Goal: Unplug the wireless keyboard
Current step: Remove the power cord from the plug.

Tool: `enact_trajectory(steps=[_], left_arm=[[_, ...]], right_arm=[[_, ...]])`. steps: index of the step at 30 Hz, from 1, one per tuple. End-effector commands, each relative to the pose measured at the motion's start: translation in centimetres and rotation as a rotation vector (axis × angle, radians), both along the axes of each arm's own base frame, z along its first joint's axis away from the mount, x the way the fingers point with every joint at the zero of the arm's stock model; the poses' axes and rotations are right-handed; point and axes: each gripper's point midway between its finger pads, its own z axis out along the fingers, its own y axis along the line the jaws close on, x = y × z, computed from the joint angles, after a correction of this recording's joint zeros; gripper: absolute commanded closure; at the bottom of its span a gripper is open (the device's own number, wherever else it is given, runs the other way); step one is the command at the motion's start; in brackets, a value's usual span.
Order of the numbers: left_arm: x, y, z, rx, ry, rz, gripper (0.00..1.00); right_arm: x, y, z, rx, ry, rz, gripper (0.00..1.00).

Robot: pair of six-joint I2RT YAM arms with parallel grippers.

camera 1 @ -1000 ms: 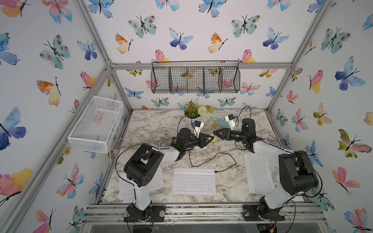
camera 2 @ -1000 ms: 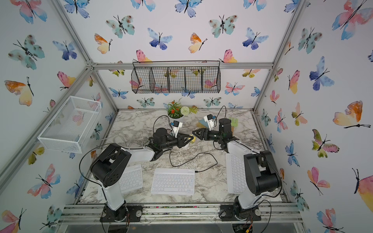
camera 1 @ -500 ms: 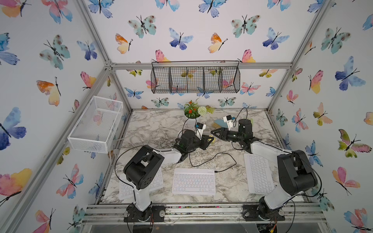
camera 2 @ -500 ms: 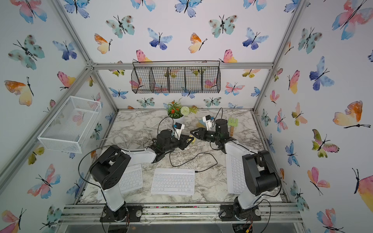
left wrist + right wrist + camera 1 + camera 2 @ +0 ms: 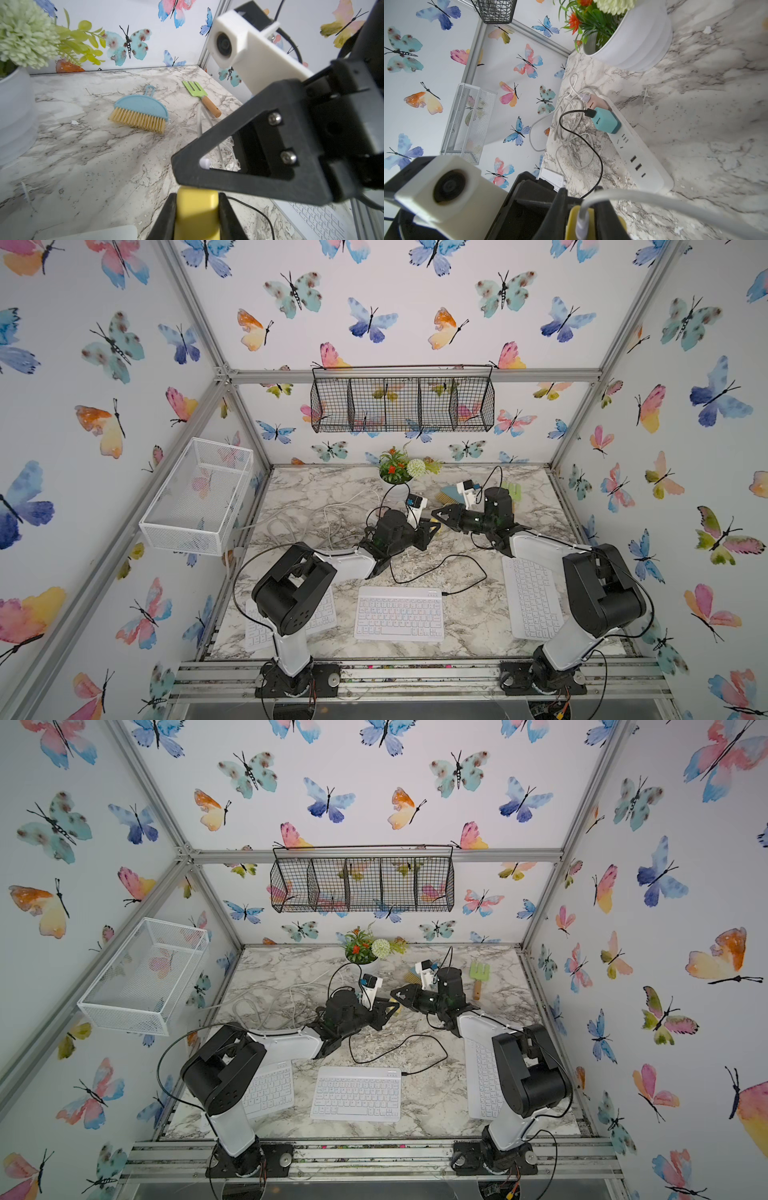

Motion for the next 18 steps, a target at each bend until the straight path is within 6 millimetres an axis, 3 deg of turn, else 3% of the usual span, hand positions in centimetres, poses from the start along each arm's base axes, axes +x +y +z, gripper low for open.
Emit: enact_trajectory(steps=[1,12,18], left_arm=[[0.3,0.8,2.0,-0.011,-0.060,0.051,1.00],[0.0,0.3,1.4,0.034,-0.072,0.051,1.00],[-1.9,-0.5,0.9,0.077,-0.117,-0.029,1.00]], right_arm=[[-0.4,0.0,-1.8,-0.018,0.055,-0.013,0.73],[-0.1,0.2,-2.1,0.002,0.094,-0.025,0.88],[0.9,-0.4,-2.4,-0.019,0.104,-0.069,0.92]])
